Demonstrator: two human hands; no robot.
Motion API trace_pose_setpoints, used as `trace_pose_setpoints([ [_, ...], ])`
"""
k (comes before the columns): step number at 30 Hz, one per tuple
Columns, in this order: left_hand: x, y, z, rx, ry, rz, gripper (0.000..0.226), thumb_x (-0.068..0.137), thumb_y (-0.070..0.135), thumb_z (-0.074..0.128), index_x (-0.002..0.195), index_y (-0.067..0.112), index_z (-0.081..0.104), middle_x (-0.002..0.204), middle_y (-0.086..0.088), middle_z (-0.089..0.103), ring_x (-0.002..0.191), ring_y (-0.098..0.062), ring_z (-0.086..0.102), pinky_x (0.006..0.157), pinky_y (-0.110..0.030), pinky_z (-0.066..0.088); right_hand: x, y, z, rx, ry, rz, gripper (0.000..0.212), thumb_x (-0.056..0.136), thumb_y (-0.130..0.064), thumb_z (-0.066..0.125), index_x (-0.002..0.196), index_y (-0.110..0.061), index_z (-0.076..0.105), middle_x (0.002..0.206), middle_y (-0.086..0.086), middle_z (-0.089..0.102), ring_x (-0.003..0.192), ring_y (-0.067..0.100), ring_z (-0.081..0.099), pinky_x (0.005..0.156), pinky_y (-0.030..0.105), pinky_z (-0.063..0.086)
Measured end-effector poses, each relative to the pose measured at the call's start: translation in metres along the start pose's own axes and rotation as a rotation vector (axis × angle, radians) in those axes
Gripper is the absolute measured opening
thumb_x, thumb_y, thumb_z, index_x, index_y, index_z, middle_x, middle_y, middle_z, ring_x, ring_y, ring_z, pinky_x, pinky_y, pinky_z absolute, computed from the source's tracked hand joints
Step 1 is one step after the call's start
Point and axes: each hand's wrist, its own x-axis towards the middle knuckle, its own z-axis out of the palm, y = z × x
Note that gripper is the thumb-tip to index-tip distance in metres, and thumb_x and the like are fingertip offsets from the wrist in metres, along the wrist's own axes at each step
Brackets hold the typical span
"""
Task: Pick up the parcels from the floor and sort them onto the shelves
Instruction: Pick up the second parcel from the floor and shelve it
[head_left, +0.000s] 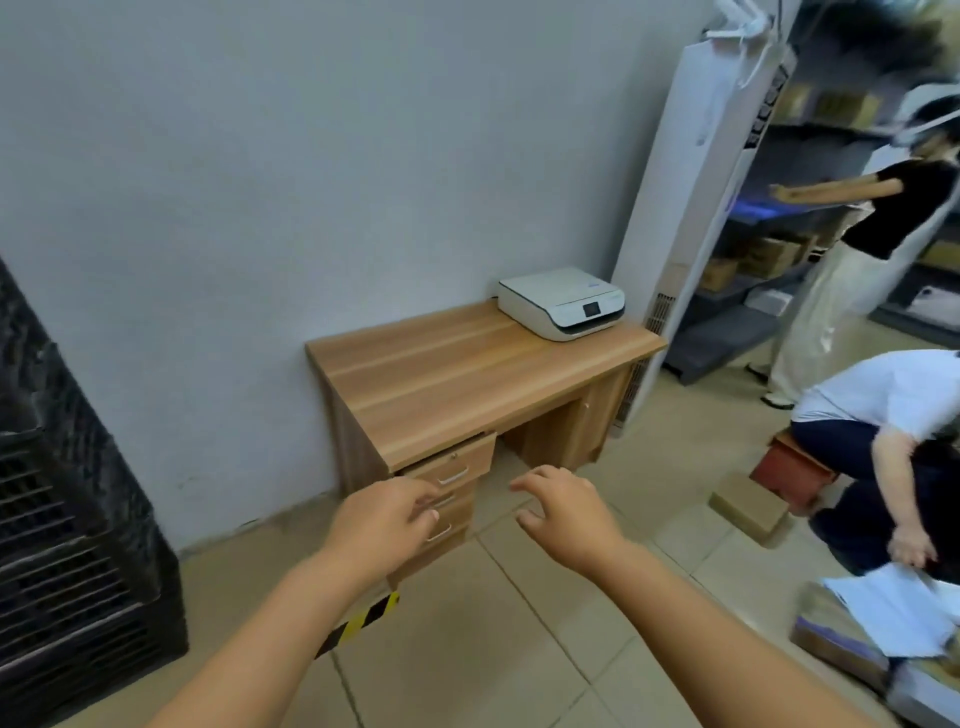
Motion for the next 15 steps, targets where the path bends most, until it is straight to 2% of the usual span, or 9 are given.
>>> trace_pose_setpoints([
  [7, 0.128, -0.002, 0.025, -0.005, -0.153, 0.15, 0.033, 0.089, 0.034, 0.049, 0.121, 0.031, 0.057, 0.118, 0.009, 0.063, 0.106, -0.011, 0.057, 0.089, -0.03, 0.048, 0.058, 0.064, -0.001, 0.007, -0.004, 0.217, 0.038, 0.091, -0.033, 0.049, 0.129, -0.029, 0.051, 0.131, -0.004, 0.053, 0.124, 0.016, 0.045, 0.104, 0.034, 0.032],
  [12, 0.197, 0.039, 0.063, -0.02, -0.257, 0.256, 0.036, 0.089, 0.037, 0.049, 0.123, 0.03, 0.055, 0.115, 0.009, 0.063, 0.099, -0.007, 0.057, 0.087, -0.028, 0.049, 0.067, 0.139, -0.012, 0.025, -0.001, 0.39, 0.039, 0.09, -0.033, 0.049, 0.128, -0.027, 0.052, 0.13, -0.003, 0.054, 0.123, 0.017, 0.046, 0.103, 0.034, 0.036],
  [15, 0.235, 0.073, 0.091, 0.011, -0.298, 0.334, 0.037, 0.089, 0.04, 0.049, 0.123, 0.03, 0.055, 0.116, 0.01, 0.063, 0.103, -0.007, 0.058, 0.088, -0.028, 0.049, 0.074, 0.19, -0.02, 0.051, 0.019, 0.481, 0.038, 0.09, -0.032, 0.05, 0.128, -0.025, 0.052, 0.129, -0.002, 0.054, 0.122, 0.017, 0.046, 0.102, 0.034, 0.037],
])
